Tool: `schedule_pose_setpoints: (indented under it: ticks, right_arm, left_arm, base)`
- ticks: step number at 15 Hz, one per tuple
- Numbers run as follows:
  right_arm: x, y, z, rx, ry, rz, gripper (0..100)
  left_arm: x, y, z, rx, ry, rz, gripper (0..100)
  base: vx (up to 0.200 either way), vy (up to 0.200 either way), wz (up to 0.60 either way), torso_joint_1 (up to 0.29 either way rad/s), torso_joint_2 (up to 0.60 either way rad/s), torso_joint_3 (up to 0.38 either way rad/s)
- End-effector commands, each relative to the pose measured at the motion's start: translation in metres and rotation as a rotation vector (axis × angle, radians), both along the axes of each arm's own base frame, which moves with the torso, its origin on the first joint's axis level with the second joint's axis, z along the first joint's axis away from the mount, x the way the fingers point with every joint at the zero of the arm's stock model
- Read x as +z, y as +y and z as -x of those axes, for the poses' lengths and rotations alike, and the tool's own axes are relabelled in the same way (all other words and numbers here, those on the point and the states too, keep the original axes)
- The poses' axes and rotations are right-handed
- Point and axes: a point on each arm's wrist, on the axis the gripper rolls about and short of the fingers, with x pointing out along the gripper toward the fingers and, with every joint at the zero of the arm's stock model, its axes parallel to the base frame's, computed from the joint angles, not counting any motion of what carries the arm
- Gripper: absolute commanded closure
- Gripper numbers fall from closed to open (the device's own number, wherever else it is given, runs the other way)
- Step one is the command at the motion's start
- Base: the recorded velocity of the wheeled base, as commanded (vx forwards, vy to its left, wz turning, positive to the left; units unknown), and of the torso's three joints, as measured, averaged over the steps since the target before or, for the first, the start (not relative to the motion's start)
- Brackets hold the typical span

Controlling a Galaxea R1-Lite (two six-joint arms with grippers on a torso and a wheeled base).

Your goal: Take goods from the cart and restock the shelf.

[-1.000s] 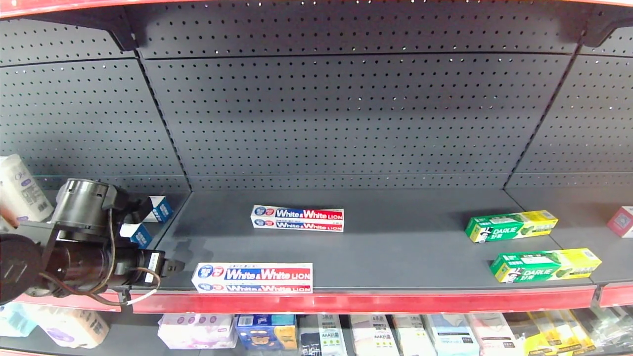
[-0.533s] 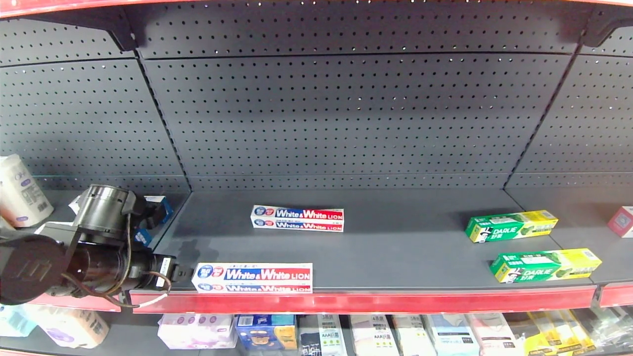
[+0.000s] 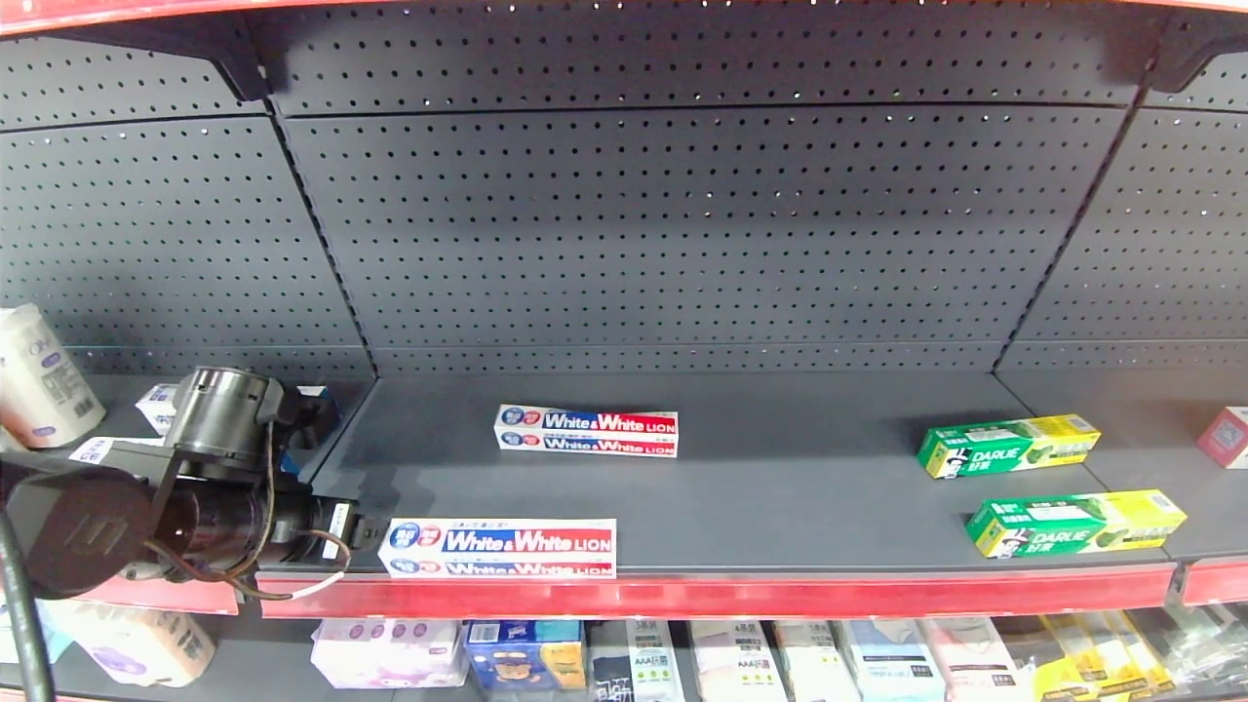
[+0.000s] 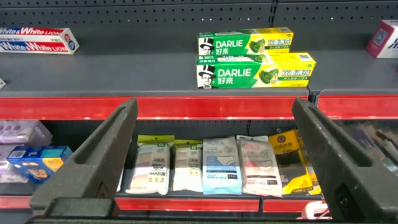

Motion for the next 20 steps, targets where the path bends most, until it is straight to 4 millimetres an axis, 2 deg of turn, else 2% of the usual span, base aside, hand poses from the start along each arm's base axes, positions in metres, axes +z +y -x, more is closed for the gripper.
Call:
schedule_pose_setpoints:
  ticks: [1,20]
  right_arm:
    - [0.0,0.0,0.0,0.0,0.001,-0.001,0]
    - [0.0,0.0,0.0,0.0,0.001,0.001,0]
  left_arm:
    - [0.001,-0.001,0.0,-0.005,-0.003,0.0,0]
    - [0.001,-0.014,-0.002,-0.048,-0.016,0.009,0]
  base:
    - [0.0,0.0,0.0,0.0,0.0,0.0]
    - [0.0,0.0,0.0,0.0,0.0,0.0]
